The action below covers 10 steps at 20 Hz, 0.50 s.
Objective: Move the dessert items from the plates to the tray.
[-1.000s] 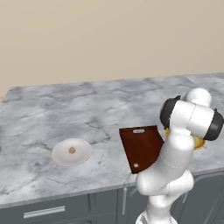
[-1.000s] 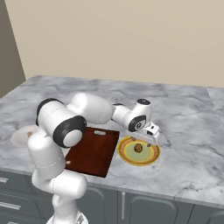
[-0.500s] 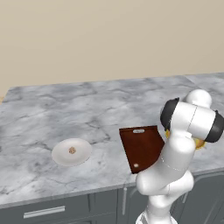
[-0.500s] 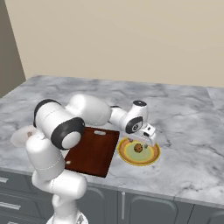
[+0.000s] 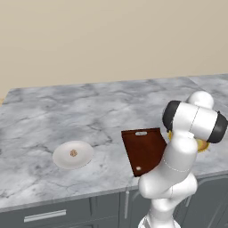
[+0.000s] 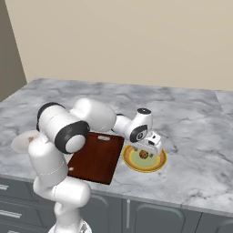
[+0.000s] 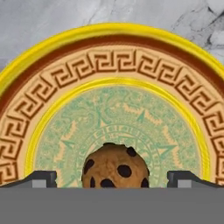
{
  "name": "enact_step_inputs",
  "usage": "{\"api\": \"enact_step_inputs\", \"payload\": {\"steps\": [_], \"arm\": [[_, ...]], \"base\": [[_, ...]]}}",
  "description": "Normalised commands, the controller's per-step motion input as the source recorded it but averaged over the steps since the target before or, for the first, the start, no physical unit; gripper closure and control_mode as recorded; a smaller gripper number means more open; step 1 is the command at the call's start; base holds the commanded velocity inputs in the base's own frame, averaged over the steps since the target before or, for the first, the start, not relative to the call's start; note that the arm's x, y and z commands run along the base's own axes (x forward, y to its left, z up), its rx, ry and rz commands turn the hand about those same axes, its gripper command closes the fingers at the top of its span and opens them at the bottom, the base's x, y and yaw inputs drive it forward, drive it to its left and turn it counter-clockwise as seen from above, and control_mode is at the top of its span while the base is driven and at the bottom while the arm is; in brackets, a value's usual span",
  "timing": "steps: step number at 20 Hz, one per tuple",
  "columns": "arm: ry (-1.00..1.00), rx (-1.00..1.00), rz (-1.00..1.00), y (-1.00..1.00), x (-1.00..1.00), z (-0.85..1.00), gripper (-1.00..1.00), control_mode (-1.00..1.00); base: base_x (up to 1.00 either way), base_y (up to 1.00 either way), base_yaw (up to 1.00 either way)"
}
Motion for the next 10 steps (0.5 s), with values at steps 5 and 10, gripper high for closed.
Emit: {"api": "enact_step_inputs", "payload": {"steps": [5,10], "arm": [[0.00,-0.01,0.00,0.00,0.00,-0.20,-1.00,-1.00],[0.00,0.00,0.00,0.00,0.00,-0.03,1.00,-1.00]], "base": [[0.00,0.00,0.00],[0.00,0.00,0.00]]}}
